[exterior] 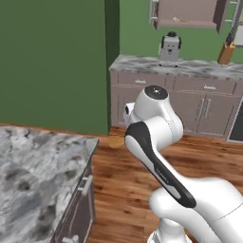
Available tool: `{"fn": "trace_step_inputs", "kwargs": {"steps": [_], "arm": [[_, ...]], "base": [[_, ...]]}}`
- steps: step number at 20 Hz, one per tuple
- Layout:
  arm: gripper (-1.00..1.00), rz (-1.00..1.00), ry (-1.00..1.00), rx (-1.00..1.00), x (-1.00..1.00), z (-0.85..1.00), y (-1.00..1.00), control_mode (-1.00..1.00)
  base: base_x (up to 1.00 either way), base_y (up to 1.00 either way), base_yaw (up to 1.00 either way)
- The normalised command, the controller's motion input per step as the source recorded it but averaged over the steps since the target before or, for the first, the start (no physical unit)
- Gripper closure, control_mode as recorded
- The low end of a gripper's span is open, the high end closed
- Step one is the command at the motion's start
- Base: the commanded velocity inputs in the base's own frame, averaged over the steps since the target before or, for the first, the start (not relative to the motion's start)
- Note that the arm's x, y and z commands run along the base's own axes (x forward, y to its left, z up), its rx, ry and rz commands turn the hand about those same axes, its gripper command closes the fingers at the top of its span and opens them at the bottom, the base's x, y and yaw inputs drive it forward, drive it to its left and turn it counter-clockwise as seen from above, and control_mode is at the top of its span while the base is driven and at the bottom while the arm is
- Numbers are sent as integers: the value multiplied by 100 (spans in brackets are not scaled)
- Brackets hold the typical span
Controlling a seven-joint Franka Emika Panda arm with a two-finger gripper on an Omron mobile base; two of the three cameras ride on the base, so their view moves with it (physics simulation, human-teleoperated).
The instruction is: Organize the utensils by type. Pick up the wooden spoons from the counter and place them in the open cabinet. Then pick up the metallic utensils from the counter and place them in the open drawer.
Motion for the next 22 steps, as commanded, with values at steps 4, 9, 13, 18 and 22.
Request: {"fn": "trace_step_inputs", "kwargs": {"steps": [4,9,13,18,22], "arm": [[100,0,0,0,0,0,0,100],[100,0,0,0,0,0,0,100],[100,0,0,0,0,0,0,100],[100,0,0,0,0,0,0,100],[100,0,0,0,0,0,0,100]], "base": [[29,-62,-45],[53,-54,-28],[80,-49,-4],[83,-49,-3],[59,-26,-41]]}}
